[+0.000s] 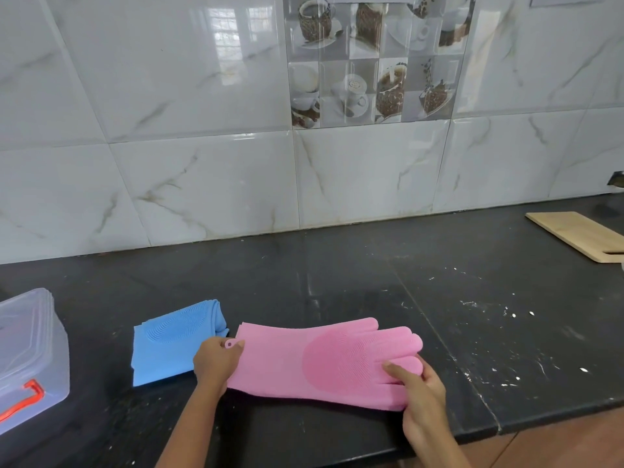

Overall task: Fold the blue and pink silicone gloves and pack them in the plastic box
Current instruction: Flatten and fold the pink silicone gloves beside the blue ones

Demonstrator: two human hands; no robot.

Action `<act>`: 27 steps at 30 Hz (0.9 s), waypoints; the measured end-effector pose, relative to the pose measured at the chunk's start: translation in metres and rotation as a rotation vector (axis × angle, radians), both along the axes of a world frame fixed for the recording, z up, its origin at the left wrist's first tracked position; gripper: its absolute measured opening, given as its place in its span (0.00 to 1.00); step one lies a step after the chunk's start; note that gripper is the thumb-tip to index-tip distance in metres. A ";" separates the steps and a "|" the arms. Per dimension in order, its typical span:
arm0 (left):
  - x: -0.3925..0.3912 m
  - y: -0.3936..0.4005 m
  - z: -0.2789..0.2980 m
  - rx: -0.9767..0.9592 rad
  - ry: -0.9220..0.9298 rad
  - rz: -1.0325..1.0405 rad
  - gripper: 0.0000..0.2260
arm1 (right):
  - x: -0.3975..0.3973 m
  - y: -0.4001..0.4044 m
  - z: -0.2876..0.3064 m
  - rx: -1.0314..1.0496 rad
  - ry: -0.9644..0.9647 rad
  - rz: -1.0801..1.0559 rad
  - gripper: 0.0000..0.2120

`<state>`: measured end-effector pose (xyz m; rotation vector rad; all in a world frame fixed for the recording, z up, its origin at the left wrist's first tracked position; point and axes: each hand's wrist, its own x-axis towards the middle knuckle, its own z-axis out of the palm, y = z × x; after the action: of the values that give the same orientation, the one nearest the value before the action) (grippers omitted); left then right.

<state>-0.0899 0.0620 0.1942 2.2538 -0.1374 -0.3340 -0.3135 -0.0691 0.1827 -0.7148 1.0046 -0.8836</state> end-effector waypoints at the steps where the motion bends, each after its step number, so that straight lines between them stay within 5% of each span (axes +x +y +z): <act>1: 0.000 0.000 -0.001 -0.001 0.004 0.013 0.09 | 0.004 -0.003 0.001 -0.026 0.035 -0.005 0.20; 8: -0.008 0.006 -0.005 0.005 0.014 -0.010 0.13 | 0.016 -0.027 0.007 -0.017 0.179 0.074 0.24; 14: -0.014 0.013 -0.001 0.140 0.064 -0.141 0.28 | -0.001 -0.023 0.000 0.032 0.191 0.107 0.37; 16: -0.016 0.011 -0.004 0.135 0.051 -0.119 0.30 | 0.002 -0.021 -0.001 0.126 0.141 0.060 0.32; 19: -0.016 0.009 -0.005 0.079 0.060 -0.073 0.32 | 0.009 -0.022 0.002 0.174 0.143 0.006 0.10; 24: -0.015 0.010 -0.005 -0.206 0.244 0.063 0.27 | 0.031 -0.012 0.010 0.120 0.126 -0.066 0.16; 27: -0.016 0.010 -0.008 -0.403 0.397 0.148 0.29 | 0.049 -0.004 0.012 0.098 0.101 -0.095 0.10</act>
<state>-0.1063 0.0715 0.1862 1.7516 0.1587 -0.6076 -0.2648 -0.0734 0.1950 -0.6376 1.1718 -0.8811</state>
